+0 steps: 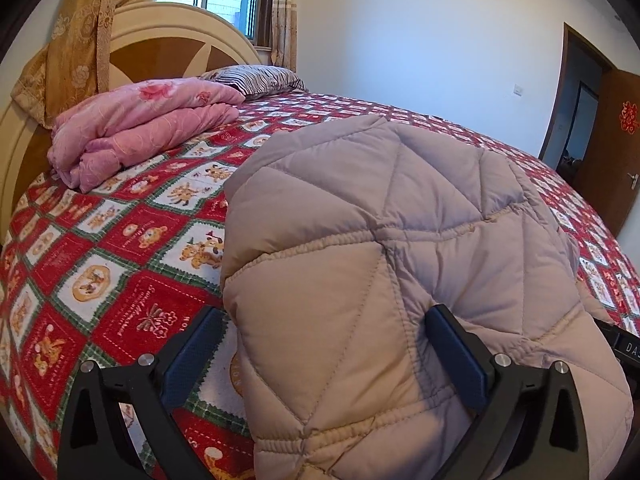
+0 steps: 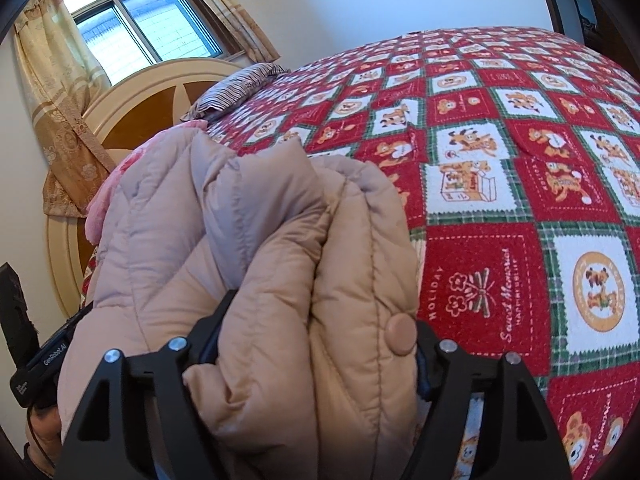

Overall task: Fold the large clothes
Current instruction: 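Lower the folded jacket onto the bed with both grippers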

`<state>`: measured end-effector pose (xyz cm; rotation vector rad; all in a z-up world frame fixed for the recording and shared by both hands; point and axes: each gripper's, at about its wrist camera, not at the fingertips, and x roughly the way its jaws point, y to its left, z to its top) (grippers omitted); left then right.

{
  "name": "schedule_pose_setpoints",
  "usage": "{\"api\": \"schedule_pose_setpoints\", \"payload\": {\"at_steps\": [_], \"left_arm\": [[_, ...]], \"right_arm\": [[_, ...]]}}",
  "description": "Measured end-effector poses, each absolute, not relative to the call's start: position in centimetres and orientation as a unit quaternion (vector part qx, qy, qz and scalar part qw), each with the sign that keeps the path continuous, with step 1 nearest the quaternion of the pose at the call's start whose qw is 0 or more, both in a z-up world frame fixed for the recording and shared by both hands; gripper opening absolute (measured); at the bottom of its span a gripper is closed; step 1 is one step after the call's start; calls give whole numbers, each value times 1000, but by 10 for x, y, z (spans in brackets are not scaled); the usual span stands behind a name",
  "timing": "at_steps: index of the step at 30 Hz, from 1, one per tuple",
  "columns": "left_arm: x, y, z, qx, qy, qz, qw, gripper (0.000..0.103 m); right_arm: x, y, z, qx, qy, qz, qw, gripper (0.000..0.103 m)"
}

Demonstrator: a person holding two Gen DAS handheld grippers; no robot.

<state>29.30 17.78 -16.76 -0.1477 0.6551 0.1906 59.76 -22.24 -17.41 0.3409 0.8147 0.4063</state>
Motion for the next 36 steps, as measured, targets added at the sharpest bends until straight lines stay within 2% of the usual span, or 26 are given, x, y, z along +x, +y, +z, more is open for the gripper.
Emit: {"api": "schedule_pose_setpoints", "payload": {"at_steps": [10, 12, 27, 30, 36], "left_arm": [[292, 174, -162, -55, 323, 112, 938, 102], [292, 172, -162, -52, 324, 119, 937, 102], [284, 170, -157, -42, 320, 140, 936, 102], [268, 165, -139, -17, 312, 171, 934, 102], [189, 150, -74, -9, 244, 137, 960, 102]], "right_arm": [[602, -216, -166, 116, 400, 165, 894, 81], [603, -214, -165, 105, 403, 156, 896, 86], [610, -209, -163, 72, 412, 141, 897, 93], [603, -207, -148, 50, 400, 130, 906, 93], [552, -218, -84, 16, 334, 136, 933, 93]]}}
